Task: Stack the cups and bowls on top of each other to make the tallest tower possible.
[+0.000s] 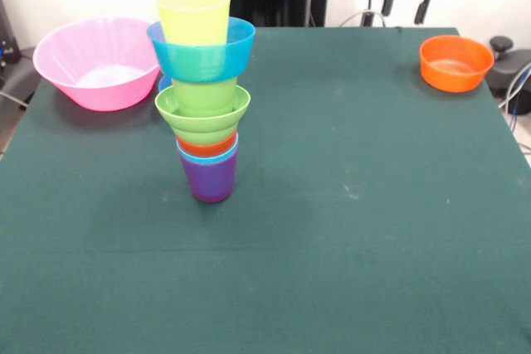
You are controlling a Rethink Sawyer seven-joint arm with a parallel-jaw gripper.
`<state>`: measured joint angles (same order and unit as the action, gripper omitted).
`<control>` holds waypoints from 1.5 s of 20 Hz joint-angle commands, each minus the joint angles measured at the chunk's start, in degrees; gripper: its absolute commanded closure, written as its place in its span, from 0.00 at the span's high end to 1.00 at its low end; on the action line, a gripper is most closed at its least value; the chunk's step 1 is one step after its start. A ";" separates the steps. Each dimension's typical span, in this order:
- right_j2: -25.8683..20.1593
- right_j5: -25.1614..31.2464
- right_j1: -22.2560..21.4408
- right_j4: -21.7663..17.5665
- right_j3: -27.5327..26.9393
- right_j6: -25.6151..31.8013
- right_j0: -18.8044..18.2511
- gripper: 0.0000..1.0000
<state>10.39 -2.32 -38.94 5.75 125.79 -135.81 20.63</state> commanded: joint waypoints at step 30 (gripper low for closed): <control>-2.05 -3.49 12.56 10.49 -6.76 -9.17 6.12 1.00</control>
<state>11.22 -6.36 -26.24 12.74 123.74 -135.81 26.50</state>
